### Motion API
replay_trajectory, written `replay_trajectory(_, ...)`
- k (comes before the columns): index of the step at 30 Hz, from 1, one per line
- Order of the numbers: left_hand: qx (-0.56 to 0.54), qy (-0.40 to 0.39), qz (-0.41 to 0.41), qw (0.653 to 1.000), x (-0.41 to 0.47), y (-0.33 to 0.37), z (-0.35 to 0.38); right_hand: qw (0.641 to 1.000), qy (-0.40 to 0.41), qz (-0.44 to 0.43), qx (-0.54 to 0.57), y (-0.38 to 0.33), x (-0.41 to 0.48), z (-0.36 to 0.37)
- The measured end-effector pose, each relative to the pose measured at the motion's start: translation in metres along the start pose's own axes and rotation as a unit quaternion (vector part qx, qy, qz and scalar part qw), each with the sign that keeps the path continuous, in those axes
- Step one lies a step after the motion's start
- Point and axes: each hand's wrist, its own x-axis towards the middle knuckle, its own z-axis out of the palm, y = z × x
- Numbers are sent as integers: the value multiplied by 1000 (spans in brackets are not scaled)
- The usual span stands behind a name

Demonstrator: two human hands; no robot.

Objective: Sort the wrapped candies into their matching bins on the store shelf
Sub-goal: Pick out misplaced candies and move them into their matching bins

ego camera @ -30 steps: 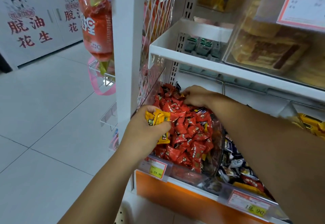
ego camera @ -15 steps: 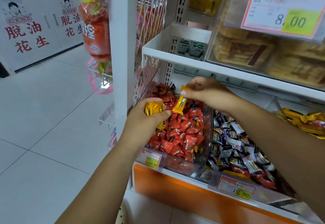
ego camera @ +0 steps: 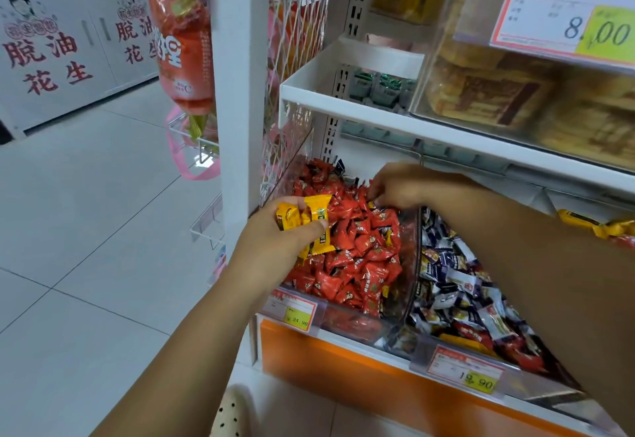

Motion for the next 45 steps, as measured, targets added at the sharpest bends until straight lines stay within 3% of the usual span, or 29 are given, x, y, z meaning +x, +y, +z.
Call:
replay_trajectory(4,3,-5,-2,1000,2,-2,-2,992,-75,28,-99,-9,13,3)
replay_trajectory(9,6,-12,1,1000,1,-3,-5,995,-6,34,-88,-5,9,8)
replay_trajectory(13,4,-23,8,1000,0,-3,-6,991,96,3,97,4,0,12)
replay_trajectory(18,-17,-11,19,1000,1,-3,-6,899,188,-13,396,5,-24,-2)
replay_trajectory(23,-31,-15,10,999,2,-4,-4,847,88,-76,519,-16,-62,-8)
replay_trajectory(28,-31,-61,-2,998,-1,0,2,836,50,-114,535,-45,-76,-2)
replay_trajectory(33,-13,-45,-1,999,-1,0,2,818,6,-132,559,-59,-77,-7)
replay_trajectory(34,-15,-39,-5,999,-1,-2,0,824,-8,-129,552,-54,-75,-12)
replay_trajectory(35,-18,-37,-10,999,0,-4,-2,858,-1,-118,500,-45,-73,-17)
replay_trajectory(37,-16,-40,-18,999,1,-6,-6,961,29,-81,263,-25,-67,-23)
replay_trajectory(38,-13,-43,-20,999,1,-7,-7,984,8,-70,163,-17,-63,-22)
replay_trajectory(41,-16,-48,-25,998,1,-8,-11,995,-92,-41,15,-10,-53,-10)
replay_trajectory(45,-6,-51,-24,998,0,-8,-13,979,-113,-25,-168,-17,-44,-3)
